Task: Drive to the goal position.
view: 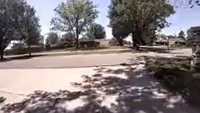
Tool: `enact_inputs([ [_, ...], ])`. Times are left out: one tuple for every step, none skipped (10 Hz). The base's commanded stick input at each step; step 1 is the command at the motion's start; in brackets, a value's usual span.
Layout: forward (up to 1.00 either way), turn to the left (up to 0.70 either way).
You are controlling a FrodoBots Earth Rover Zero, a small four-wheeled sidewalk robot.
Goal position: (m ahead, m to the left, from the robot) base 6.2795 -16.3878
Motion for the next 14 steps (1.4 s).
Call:
enact_inputs([
  [0.70,0.00],
  [0.70,0.00],
  [0.70,0.00],
  [0.70,0.00],
  [0.70,0.00],
  [0.70,0.00],
  [0.70,0.00],
  [0.70,0.00],
  [0.70,0.00],
  [0.70,0.00],
  [0.70,0.00],
  [0.70,0.00],
  [0.70,0.00],
  [0.70,0.00],
])
